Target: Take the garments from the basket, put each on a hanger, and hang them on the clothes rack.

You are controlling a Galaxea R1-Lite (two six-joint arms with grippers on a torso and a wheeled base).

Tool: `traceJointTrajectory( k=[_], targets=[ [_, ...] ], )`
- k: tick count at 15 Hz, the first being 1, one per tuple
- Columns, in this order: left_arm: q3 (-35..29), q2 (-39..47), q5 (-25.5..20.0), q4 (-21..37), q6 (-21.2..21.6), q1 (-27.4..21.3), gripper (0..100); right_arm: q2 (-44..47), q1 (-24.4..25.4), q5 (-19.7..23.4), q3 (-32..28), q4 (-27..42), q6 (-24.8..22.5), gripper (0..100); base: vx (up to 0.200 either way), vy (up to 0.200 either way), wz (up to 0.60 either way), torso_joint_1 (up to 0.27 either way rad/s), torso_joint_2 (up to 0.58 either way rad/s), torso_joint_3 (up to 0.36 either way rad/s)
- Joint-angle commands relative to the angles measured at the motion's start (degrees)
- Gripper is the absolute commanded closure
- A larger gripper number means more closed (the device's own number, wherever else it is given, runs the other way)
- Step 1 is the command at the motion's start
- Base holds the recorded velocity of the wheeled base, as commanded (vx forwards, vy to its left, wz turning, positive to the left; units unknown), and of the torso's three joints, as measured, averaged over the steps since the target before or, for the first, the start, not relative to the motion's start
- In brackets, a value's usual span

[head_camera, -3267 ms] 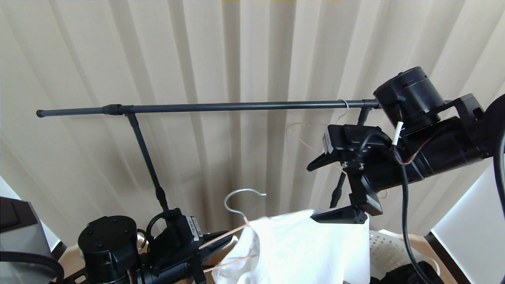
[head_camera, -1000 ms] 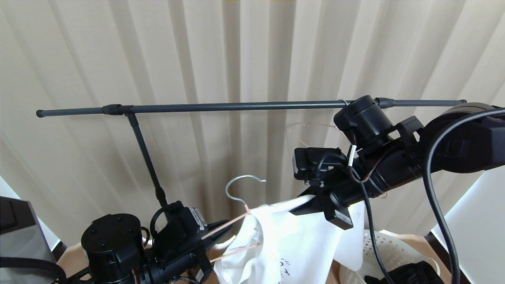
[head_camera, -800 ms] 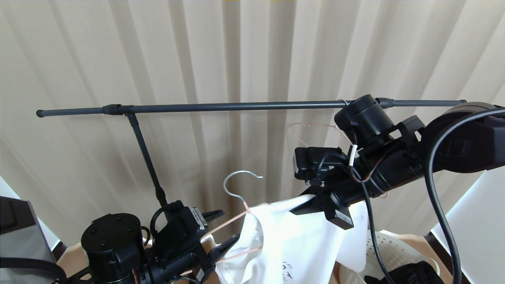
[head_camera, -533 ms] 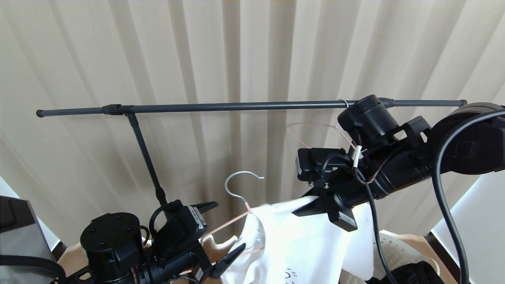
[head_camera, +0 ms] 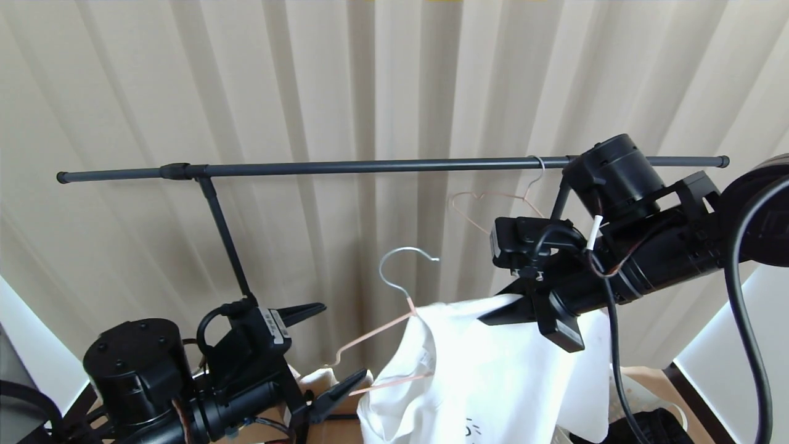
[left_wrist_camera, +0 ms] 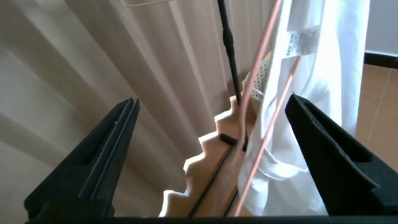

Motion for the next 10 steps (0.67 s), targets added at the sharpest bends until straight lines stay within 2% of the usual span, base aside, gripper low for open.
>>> traceJointTrajectory(
  k=[1,2,4,6,7,9,10],
  targets=[
    [0.2,-3.0,-4.4,-0.1,-1.2,3.0,0,-1.4,-0.8,-1.3,-0.2,-1.3,0.3,100,0.000,0.000,0.00,0.000,0.00,0.000],
    [-0.1,-4.5,-7.4,-0.1,-3.6,4.4,0,-1.7,-0.9,-3.1,-0.2,-1.9,0.3,100,0.000,0.000,0.00,0.000,0.00,0.000],
    [-0.5,-5.1,-7.9,-0.1,-5.8,5.4,0,-1.8,-1.0,-5.2,-0.4,-2.1,0.4,100,0.000,0.000,0.00,0.000,0.00,0.000],
    [-3.1,-5.2,-7.4,0.1,-7.1,6.1,0,-1.4,-0.8,-9.4,0.3,-7.9,4.4,100,0.000,0.000,0.00,0.000,0.00,0.000],
    [-4.1,-5.7,-6.7,3.0,-7.1,6.1,0,-1.1,-0.8,-10.3,0.4,-9.7,5.5,100,0.000,0.000,0.00,0.000,0.00,0.000],
    [-8.0,-9.5,-2.2,13.1,-7.9,5.9,0,-1.1,-0.7,-15.1,0.5,-12.9,6.1,100,0.000,0.000,0.00,0.000,0.00,0.000],
    [-11.1,-11.9,0.1,21.5,-9.3,5.4,0,-1.2,-0.6,-16.3,0.4,-14.7,7.3,100,0.000,0.000,0.00,0.000,0.00,0.000]
  ],
)
